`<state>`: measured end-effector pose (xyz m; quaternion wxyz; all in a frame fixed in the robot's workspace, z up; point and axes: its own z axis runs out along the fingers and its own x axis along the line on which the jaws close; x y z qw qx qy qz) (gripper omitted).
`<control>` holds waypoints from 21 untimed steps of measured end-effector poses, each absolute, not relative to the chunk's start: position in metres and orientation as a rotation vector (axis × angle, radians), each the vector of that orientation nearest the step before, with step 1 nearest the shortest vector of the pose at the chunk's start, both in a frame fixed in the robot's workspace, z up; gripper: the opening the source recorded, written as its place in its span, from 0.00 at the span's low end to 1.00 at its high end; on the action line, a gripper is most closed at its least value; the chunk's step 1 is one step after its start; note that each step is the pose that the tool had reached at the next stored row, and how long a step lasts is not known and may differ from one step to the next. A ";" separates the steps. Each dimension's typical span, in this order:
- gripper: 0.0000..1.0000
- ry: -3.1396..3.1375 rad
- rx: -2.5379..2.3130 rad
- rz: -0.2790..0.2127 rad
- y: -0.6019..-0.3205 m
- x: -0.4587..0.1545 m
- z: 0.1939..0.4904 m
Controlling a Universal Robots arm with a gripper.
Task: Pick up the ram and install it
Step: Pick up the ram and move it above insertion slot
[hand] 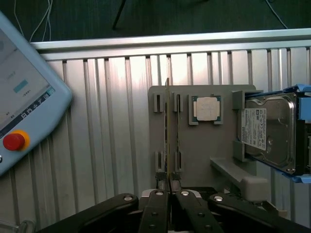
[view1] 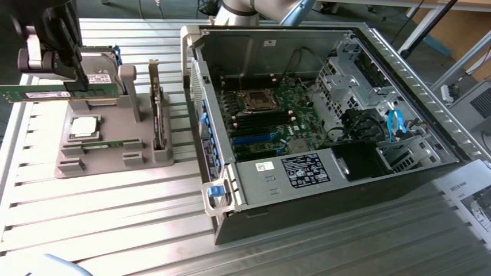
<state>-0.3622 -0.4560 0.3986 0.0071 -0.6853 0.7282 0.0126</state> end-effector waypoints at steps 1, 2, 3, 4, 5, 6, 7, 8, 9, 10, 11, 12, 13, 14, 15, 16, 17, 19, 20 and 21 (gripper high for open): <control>0.12 2.277 -2.143 0.039 -0.456 -0.362 0.399; 0.12 2.277 -2.143 0.039 -0.456 -0.362 0.399; 0.12 2.277 -2.143 0.039 -0.456 -0.362 0.399; 0.12 2.277 -2.143 0.039 -0.456 -0.362 0.399; 0.12 2.277 -2.143 0.039 -0.456 -0.362 0.399; 0.12 2.277 -2.143 0.039 -0.456 -0.362 0.399; 0.12 2.277 -2.143 0.039 -0.456 -0.362 0.399; 0.12 2.277 -2.143 0.039 -0.456 -0.362 0.399; 0.12 2.277 -2.143 0.039 -0.456 -0.361 0.399; 0.12 2.277 -2.144 0.039 -0.456 -0.361 0.399; 0.12 2.277 -2.143 0.039 -0.456 -0.359 0.399; 0.12 2.277 -2.143 0.039 -0.456 -0.358 0.399; 0.12 2.277 -2.143 0.039 -0.456 -0.357 0.399; 0.12 2.277 -2.143 0.039 -0.456 -0.355 0.399; 0.12 2.277 -2.143 0.039 -0.456 -0.354 0.399; 0.12 2.277 -2.143 0.039 -0.456 -0.352 0.399; 0.12 2.277 -2.143 0.039 -0.456 -0.351 0.399; 0.12 2.277 -2.143 0.039 -0.456 -0.348 0.399; 0.12 2.277 -2.144 0.039 -0.456 -0.346 0.399; 0.12 2.277 -2.144 0.039 -0.456 -0.344 0.399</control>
